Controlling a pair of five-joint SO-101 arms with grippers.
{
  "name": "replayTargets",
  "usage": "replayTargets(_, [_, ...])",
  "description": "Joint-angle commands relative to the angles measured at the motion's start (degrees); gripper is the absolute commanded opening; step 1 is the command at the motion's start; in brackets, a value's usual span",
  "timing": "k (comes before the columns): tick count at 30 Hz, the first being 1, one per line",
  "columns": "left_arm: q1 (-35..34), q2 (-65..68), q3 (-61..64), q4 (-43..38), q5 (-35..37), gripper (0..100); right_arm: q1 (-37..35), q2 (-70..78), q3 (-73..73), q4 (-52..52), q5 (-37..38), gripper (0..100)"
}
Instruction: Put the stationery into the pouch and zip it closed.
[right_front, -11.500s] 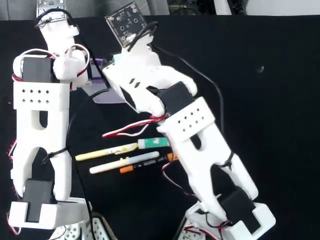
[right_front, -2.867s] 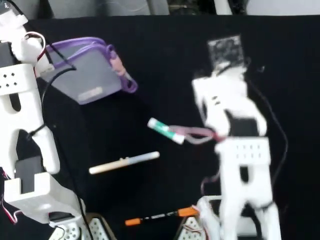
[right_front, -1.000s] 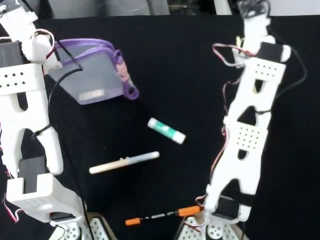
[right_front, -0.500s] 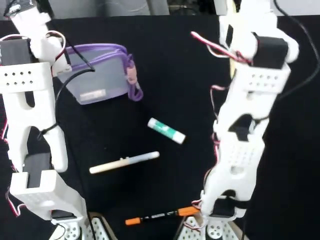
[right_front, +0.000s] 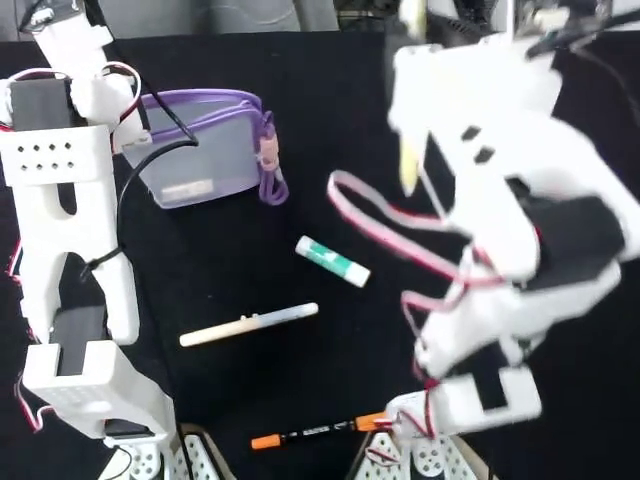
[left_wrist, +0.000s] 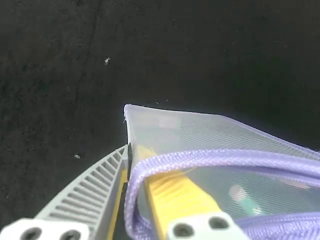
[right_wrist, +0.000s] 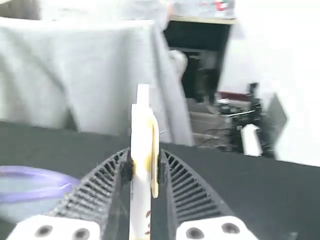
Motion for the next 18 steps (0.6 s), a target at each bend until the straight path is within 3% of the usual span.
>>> replayTargets(1, [1.19, -0.79, 0.31, 0.53, 0.26, 3, -6.24, -8.75, 8.4, -0.26, -1.32, 1.1])
replayTargets(9, [1.1, -0.79, 1.36, 0.53, 0.26, 3, -14.68, -14.9, 25.89, -12.48, -1.76, 1.1])
replayTargets(18, [0.75, -0.79, 2.15, 0.53, 0.26, 3, -15.65, -20.09, 49.1, -34.73, -1.76, 1.1])
